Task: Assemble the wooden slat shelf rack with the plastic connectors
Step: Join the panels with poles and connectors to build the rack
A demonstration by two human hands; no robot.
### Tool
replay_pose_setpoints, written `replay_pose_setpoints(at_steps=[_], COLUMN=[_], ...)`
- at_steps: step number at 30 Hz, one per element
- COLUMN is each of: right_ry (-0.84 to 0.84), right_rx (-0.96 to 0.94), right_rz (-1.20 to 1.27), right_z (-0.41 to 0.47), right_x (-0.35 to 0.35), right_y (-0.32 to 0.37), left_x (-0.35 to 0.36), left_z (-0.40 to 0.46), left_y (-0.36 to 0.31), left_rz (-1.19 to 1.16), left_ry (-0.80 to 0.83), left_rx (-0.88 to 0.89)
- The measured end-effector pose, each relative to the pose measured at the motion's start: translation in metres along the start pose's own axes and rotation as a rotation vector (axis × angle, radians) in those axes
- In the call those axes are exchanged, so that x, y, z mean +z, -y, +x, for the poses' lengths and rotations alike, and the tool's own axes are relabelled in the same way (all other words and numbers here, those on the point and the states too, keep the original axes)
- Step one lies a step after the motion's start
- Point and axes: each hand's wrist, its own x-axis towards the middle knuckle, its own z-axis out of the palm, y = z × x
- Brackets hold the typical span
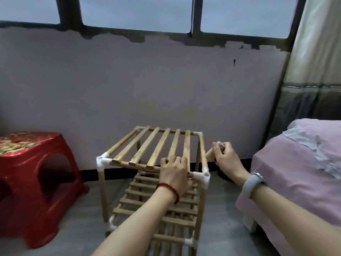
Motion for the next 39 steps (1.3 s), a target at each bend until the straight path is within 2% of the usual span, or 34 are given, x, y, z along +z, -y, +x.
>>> replay_pose_setpoints(at_steps=[3,5,8,10,13,15,17,21,23,26,28,30,32,34,36,38,39], right_ry=[0.016,0.031,0.099,0.167,0.274,0.277,0.19,0.07,0.045,0.014,0.03,0.07,0.206,0.425,0.579,0.507,0.402], right_rx=[-0.035,-0.04,-0.074,-0.118,-0.132,-0.202,-0.285,-0.379,-0.347,-0.24,-0.205,-0.215,-0.291,-0.368,-0.511,-0.606,-0.633], right_rz=[-0.011,-0.028,-0.037,0.008,0.015,-0.112,-0.238,-0.331,-0.405,-0.526,-0.498,-0.346,-0.162,-0.232,-0.461,-0.438,-0.316], right_z=[-0.001,0.001,-0.002,-0.006,-0.016,-0.024,-0.029,-0.032,-0.024,-0.001,0.006,0.004,-0.006,-0.026,-0.039,-0.049,-0.05], right_x=[-0.001,0.006,0.027,0.047,0.072,0.083,0.087,0.083,0.08,0.075,0.073,0.075,0.08,0.086,0.092,0.096,0.098], right_y=[0.008,0.011,0.018,0.024,0.036,0.039,0.035,0.02,0.017,0.022,0.032,0.047,0.069,0.097,0.131,0.172,0.186], left_x=[0.0,-0.008,-0.013,-0.015,-0.017,-0.02,-0.02,-0.015,-0.019,-0.026,-0.029,-0.028,-0.027,-0.025,-0.024,-0.021,-0.019], left_z=[0.003,-0.006,-0.02,-0.031,-0.039,-0.042,-0.045,-0.063,-0.07,-0.078,-0.085,-0.095,-0.105,-0.111,-0.113,-0.116,-0.118], left_y=[0.021,0.05,0.111,0.153,0.18,0.175,0.167,0.153,0.141,0.129,0.135,0.152,0.168,0.171,0.166,0.163,0.163], left_rz=[-0.032,-0.044,-0.099,-0.047,-0.052,-0.019,0.055,0.029,0.001,-0.052,-0.121,-0.19,-0.336,-0.518,-0.59,-0.585,-0.591], left_ry=[0.067,0.078,0.048,0.126,0.238,0.18,0.094,-0.217,-0.258,-0.292,-0.306,-0.239,-0.07,0.07,0.059,0.032,0.03], left_rx=[0.171,0.184,-0.014,-0.184,-0.233,-0.178,-0.166,-0.106,-0.073,0.092,0.152,0.085,-0.05,-0.145,-0.17,-0.188,-0.203])
